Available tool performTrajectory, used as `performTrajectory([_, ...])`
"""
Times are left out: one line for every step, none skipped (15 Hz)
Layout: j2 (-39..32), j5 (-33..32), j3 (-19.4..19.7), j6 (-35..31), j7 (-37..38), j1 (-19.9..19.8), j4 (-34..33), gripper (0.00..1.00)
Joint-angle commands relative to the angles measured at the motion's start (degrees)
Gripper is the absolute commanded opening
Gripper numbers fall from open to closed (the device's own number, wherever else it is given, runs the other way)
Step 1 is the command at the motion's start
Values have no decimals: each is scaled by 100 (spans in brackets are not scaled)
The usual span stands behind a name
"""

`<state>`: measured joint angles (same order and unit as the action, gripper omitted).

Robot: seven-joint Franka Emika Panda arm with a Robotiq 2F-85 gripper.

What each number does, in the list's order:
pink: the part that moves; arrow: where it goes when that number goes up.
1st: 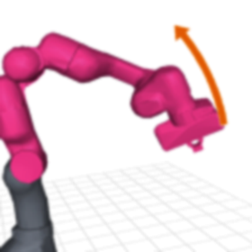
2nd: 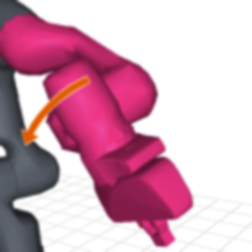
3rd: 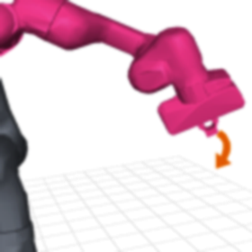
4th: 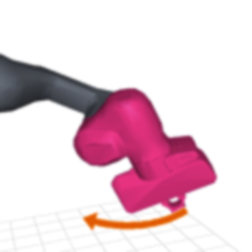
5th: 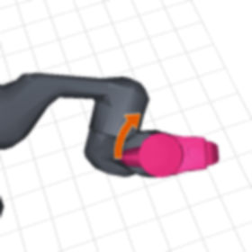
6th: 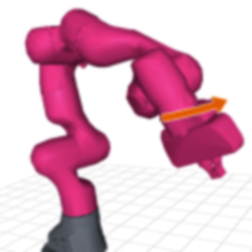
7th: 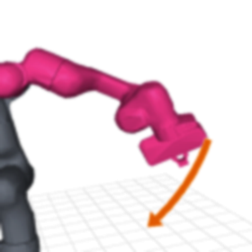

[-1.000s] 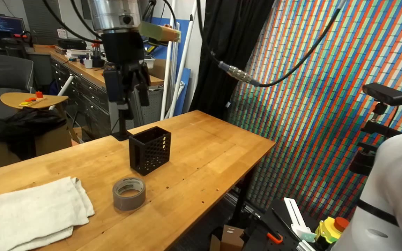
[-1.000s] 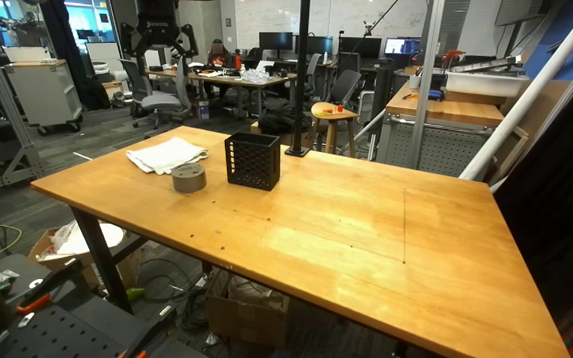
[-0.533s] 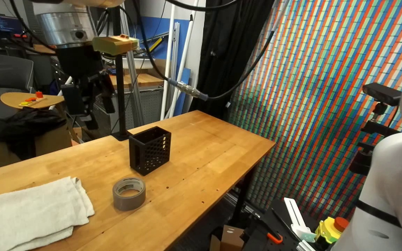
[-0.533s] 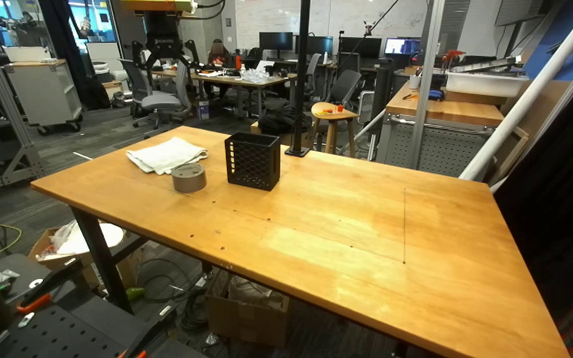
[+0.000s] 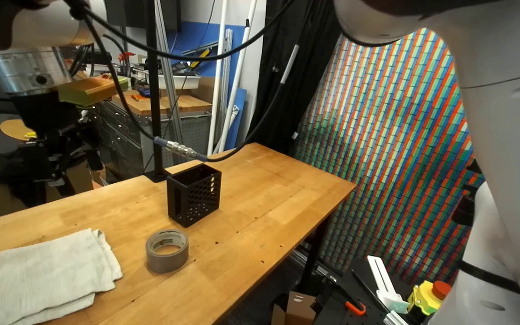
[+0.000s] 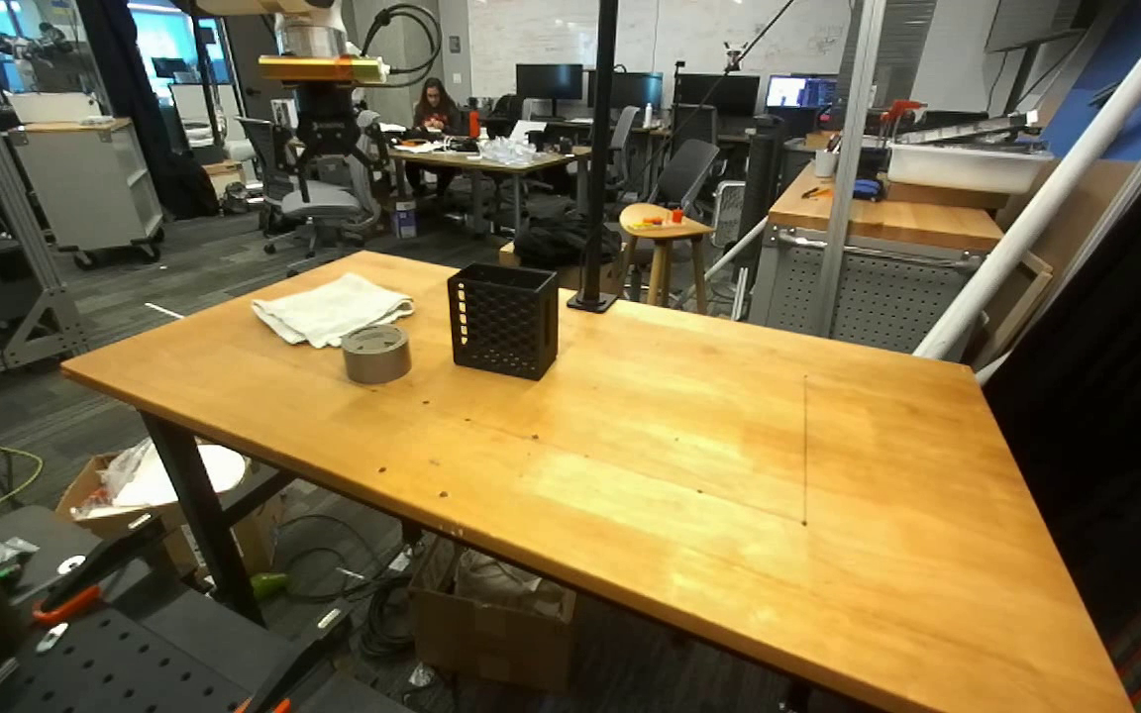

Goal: Put the towel into the box.

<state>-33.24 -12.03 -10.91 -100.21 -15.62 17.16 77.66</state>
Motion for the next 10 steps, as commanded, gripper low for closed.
performTrajectory([-952,-33,15,147,194,262,-1111,100])
performTrajectory([-1150,-14,19,131,217,314,-1285,100])
performTrajectory([-1330,11,15,101,221,358,-1433,100])
performTrajectory([-1530,28,19,115,249,417,-1632,100])
performTrajectory([-1685,56,7,122,258,470,-1777,100])
performTrajectory([-1884,63,14,115,250,513,-1959,100])
performTrajectory([-2063,78,17,105,238,550,-2118,100])
performTrajectory([-2262,94,19,81,215,581,-2287,100])
performTrajectory([-2405,123,11,96,196,609,-2438,100])
performTrajectory([-2570,143,8,75,166,631,-2582,100])
